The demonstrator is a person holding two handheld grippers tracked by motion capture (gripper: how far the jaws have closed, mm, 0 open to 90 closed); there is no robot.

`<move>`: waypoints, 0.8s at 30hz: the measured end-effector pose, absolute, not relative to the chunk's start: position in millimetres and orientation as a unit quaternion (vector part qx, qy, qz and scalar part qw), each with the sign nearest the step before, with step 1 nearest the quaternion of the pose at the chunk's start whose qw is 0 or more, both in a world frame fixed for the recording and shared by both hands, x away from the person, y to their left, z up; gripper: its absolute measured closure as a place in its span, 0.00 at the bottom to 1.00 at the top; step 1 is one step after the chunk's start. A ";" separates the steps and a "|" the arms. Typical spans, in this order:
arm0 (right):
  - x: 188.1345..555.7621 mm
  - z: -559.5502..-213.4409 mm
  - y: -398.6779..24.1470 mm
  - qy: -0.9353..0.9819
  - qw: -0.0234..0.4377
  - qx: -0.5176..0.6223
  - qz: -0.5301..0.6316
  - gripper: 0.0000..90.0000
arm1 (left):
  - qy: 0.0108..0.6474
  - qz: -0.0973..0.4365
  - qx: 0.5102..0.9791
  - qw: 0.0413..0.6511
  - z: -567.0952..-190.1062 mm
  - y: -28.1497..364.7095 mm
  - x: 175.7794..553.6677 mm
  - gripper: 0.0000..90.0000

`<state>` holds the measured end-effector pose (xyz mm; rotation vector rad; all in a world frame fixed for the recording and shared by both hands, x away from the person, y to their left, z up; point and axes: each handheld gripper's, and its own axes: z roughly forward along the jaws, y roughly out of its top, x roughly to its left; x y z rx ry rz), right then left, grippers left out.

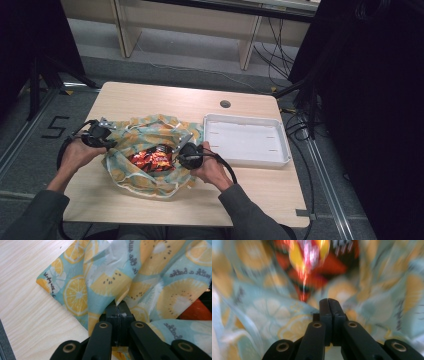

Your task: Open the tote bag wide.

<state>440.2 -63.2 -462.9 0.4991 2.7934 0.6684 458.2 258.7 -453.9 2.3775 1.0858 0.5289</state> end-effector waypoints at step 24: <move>425.5 -448.0 -72.3 0.934 0.111 0.191 0.282 0.92 | 0.349 0.209 0.870 0.278 -385.8 228.7 409.6 0.54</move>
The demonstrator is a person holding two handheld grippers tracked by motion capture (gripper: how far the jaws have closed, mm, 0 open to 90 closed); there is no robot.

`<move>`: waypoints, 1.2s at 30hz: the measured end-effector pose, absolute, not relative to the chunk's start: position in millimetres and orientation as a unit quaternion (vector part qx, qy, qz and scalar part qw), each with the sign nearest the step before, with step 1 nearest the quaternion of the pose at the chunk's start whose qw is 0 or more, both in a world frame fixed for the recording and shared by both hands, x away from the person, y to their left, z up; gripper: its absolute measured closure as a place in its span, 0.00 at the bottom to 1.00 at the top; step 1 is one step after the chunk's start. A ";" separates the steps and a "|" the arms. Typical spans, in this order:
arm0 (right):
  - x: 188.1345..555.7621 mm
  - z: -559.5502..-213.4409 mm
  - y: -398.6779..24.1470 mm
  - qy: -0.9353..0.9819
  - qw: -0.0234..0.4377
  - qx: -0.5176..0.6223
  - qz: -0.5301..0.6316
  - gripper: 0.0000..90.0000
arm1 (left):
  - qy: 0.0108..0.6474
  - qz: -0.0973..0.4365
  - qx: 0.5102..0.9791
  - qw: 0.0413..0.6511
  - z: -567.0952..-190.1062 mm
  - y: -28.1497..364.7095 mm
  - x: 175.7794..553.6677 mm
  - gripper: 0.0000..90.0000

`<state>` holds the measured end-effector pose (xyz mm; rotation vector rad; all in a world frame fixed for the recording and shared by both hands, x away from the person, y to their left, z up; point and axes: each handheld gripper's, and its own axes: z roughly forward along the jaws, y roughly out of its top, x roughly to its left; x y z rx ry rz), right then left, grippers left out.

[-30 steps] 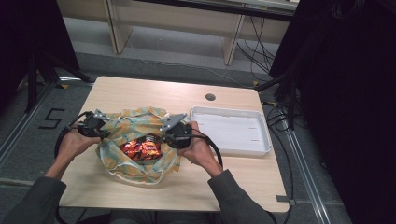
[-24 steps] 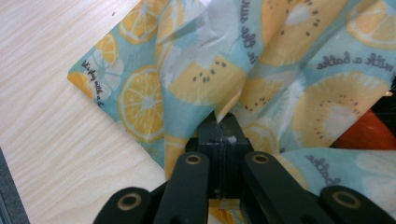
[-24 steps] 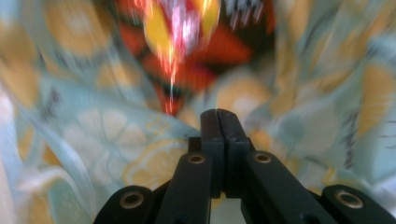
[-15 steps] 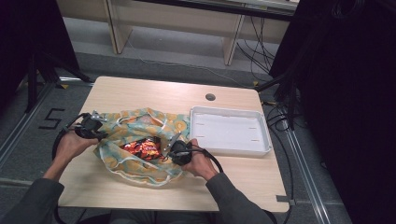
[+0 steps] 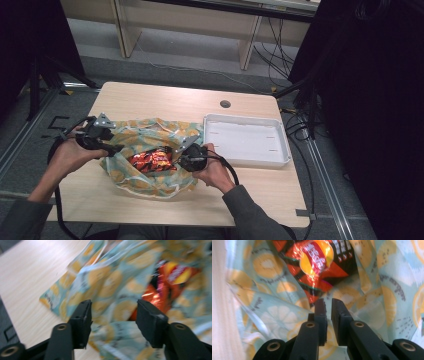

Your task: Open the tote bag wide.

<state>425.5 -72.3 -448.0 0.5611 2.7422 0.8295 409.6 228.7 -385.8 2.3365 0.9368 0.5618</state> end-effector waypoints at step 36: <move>420.9 -445.0 -77.5 0.932 0.115 0.185 0.290 0.84 | 0.320 0.188 0.908 0.194 -449.2 220.5 372.6 0.83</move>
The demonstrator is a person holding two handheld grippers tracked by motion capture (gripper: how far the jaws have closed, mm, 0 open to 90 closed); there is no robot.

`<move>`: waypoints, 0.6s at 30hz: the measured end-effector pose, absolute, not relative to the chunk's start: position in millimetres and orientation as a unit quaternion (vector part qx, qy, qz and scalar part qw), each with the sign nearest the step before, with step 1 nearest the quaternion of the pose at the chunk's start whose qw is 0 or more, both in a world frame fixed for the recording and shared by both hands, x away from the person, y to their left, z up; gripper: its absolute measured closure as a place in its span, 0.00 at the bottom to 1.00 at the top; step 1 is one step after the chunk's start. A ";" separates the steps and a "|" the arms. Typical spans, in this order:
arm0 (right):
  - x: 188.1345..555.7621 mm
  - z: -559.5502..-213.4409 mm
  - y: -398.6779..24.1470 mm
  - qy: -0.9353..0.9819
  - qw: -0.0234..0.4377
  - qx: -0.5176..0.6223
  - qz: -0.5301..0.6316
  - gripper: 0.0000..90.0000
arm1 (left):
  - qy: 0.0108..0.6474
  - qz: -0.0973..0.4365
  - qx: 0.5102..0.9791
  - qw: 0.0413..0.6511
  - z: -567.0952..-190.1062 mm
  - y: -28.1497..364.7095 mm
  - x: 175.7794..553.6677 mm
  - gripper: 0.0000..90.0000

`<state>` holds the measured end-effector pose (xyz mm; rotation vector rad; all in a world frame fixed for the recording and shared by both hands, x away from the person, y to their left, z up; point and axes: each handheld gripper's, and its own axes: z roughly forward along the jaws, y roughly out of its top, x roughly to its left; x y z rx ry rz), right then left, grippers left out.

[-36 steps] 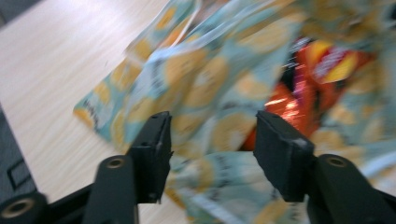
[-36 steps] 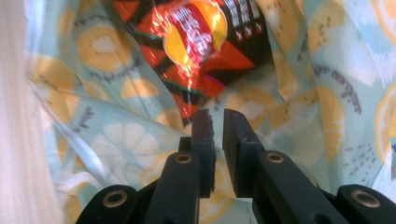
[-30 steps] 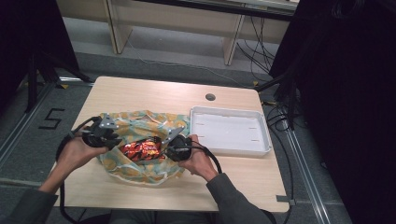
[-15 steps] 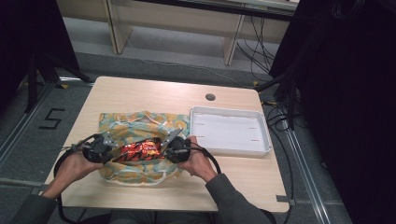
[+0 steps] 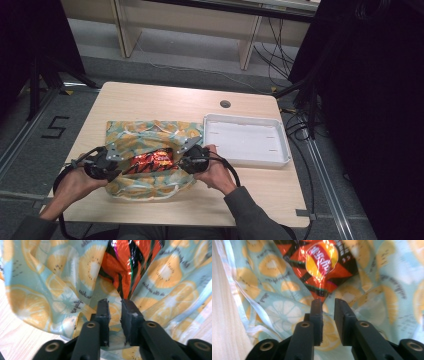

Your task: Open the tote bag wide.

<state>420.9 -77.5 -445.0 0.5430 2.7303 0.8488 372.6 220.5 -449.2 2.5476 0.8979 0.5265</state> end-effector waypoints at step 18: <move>388.1 -431.7 -95.5 0.899 0.114 0.217 0.363 0.62 | 0.383 0.150 0.853 0.321 -442.8 213.8 369.7 0.51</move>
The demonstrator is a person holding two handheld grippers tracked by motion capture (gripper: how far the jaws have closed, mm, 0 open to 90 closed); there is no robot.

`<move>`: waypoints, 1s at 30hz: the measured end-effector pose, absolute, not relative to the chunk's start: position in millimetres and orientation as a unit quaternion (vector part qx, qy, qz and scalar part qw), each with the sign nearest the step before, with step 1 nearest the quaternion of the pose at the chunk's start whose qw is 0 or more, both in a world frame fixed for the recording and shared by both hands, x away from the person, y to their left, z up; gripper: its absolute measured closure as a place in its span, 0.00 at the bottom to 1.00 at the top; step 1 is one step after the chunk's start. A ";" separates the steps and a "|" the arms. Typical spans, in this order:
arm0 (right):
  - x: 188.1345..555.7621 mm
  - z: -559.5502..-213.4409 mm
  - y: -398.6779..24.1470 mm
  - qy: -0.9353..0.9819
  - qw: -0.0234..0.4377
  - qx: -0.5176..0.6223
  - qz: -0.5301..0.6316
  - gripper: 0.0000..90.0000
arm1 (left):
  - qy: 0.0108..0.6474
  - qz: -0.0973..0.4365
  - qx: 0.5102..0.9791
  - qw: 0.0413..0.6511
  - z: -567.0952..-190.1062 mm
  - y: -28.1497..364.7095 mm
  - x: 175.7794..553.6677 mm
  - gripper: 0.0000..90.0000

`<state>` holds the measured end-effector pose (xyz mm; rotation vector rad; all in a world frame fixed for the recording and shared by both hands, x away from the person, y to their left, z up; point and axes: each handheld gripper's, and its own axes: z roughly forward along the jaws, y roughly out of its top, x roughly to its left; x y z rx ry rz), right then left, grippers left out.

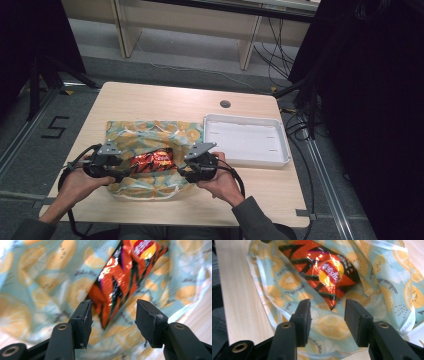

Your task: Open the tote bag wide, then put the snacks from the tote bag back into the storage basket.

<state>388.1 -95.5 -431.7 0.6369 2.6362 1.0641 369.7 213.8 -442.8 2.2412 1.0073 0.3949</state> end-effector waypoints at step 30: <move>371.8 -439.1 -94.3 0.907 0.103 0.206 0.352 0.59 | 0.390 0.156 0.863 0.280 -471.9 206.4 379.2 0.47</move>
